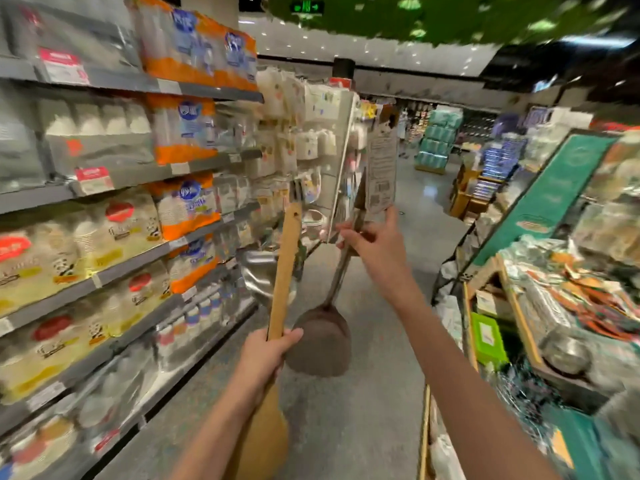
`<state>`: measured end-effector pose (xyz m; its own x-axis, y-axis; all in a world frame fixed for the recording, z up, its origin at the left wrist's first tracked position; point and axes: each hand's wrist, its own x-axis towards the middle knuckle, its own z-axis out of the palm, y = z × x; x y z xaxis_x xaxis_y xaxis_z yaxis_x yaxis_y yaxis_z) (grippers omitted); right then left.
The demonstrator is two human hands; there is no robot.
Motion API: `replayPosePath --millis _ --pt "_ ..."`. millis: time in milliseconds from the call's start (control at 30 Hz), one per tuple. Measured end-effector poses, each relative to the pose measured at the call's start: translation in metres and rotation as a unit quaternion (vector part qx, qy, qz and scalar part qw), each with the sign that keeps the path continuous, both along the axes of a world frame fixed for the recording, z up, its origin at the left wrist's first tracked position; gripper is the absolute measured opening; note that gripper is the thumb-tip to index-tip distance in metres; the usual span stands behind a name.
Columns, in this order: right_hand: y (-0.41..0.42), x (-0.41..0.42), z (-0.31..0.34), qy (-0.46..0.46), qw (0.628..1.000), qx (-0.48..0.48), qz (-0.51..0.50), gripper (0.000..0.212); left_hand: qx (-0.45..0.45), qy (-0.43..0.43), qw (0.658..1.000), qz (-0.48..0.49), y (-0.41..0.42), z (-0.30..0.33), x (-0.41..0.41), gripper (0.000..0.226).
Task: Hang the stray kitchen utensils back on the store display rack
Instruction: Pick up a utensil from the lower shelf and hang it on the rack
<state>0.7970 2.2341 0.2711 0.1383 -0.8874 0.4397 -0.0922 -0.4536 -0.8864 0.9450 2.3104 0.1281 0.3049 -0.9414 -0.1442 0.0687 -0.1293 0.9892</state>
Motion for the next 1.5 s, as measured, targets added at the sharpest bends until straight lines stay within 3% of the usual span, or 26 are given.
replayPosePath --millis 133,300,533,700,1067,1333,1500 --pt "-0.095 -0.013 0.022 -0.013 0.997 -0.029 -0.074 0.047 -0.016 0.011 0.997 -0.077 -0.124 0.014 -0.001 0.023" --pt "-0.197 -0.063 0.047 0.024 0.981 -0.054 -0.187 0.045 -0.022 0.026 0.984 -0.175 -0.26 0.034 -0.044 0.027" --pt "-0.342 -0.162 0.029 0.083 0.942 -0.096 -0.311 0.056 -0.022 0.002 0.961 -0.277 -0.435 0.018 -0.145 0.027" --pt "-0.453 -0.249 0.032 0.123 0.924 -0.105 -0.346 0.09 -0.012 -0.002 0.944 -0.329 -0.563 0.014 -0.229 0.018" --pt "-0.635 -0.446 0.048 0.192 0.844 -0.106 -0.49 0.085 -0.037 0.017 0.892 -0.45 -0.794 0.036 -0.439 0.021" --pt "-0.695 -0.57 0.046 0.177 0.73 -0.055 -0.658 0.086 -0.045 -0.004 0.811 -0.584 -0.917 0.036 -0.606 0.019" --pt "-0.672 -0.629 0.054 0.159 0.654 -0.026 -0.739 0.083 -0.048 0.009 0.714 -0.699 -0.913 0.045 -0.706 0.018"
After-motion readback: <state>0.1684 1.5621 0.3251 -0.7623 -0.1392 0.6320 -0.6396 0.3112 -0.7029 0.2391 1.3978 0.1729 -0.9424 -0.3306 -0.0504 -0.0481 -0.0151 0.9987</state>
